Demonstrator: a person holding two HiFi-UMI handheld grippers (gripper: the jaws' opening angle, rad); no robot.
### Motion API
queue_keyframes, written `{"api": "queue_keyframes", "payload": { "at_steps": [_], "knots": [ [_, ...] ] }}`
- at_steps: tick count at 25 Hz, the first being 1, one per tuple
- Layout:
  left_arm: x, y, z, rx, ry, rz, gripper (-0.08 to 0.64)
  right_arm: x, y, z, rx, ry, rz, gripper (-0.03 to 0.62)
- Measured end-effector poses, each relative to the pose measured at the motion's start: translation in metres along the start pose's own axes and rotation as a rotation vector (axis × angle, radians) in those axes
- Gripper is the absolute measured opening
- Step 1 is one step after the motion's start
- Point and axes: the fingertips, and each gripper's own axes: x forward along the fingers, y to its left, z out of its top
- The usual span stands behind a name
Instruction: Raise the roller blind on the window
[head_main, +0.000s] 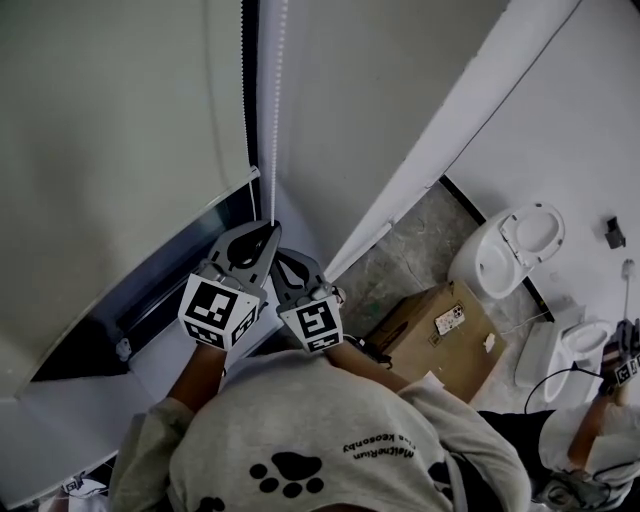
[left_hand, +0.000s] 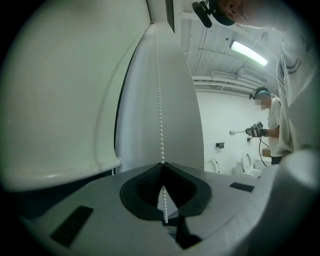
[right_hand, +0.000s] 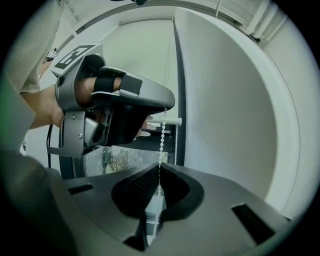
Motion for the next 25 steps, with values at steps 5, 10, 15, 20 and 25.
{"api": "queue_keyframes", "payload": {
  "at_steps": [5,10,15,20,25],
  "knots": [
    [0.000,-0.001,-0.028,-0.026,0.020,0.006,0.008,0.001,0.003,-0.028,0.013,0.044,0.010,0.012],
    [-0.002,-0.004,-0.047,-0.025,0.029,0.018,0.008,0.001,0.007,-0.046,0.017,0.060,0.019,0.012],
    [-0.002,-0.005,-0.062,-0.020,0.021,0.019,0.008,0.002,0.010,-0.062,-0.005,0.051,0.039,0.012],
    [0.000,-0.007,-0.074,-0.017,0.037,0.018,0.008,0.004,0.010,-0.073,0.003,0.065,0.030,0.012],
    [-0.004,-0.002,-0.084,-0.011,0.033,0.017,0.008,0.007,0.017,-0.082,0.025,0.060,0.016,0.012]
  ]
}}
